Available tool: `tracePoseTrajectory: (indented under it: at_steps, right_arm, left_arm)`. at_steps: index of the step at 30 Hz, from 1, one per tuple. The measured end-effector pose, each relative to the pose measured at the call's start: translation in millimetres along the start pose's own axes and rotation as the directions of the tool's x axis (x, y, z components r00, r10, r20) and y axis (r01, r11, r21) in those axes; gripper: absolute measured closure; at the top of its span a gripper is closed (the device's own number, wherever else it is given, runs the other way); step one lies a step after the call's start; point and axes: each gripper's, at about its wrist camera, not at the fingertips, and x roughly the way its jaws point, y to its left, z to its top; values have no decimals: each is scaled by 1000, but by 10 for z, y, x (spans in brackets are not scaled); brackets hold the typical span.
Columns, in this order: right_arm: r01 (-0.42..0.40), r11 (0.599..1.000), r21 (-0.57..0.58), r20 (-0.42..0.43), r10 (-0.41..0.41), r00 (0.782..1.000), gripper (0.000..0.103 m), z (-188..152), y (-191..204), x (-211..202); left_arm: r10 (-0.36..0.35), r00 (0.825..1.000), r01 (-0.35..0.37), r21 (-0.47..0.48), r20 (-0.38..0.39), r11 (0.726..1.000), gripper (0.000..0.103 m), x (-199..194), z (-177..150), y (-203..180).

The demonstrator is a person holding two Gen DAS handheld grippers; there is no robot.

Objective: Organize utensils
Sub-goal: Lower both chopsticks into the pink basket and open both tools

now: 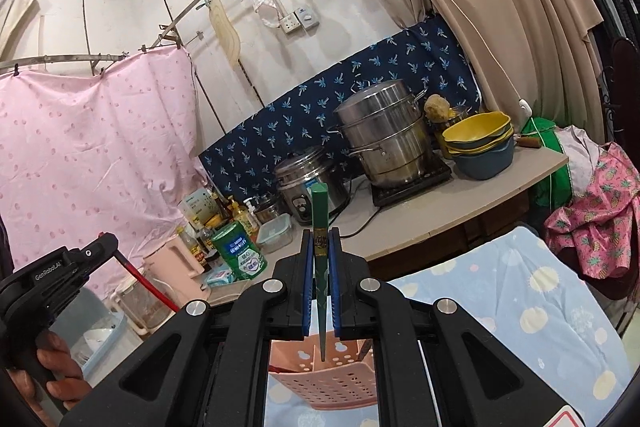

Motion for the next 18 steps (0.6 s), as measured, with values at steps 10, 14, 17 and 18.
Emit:
tracePoseTrajectory:
  at_steps: [10,14,17,18]
  right_arm:
    - [41,999,-31,-108,-44,993,96,-280,-45,460]
    - [47,998,-42,-144,-53,988,96,-421,-58,551]
    - [54,998,-44,-161,-61,985,96,-494,-68,587]
    - [57,997,-44,-167,-63,984,96,-516,-73,599]
  left_arm:
    - [25,995,-24,4,-101,1000,96,405,-306,117]
    - [24,991,-24,3,-130,1000,96,471,-417,133]
    - [27,989,-26,5,-148,1000,96,510,-468,135]
    - [28,988,-28,5,-152,1000,96,517,-477,139]
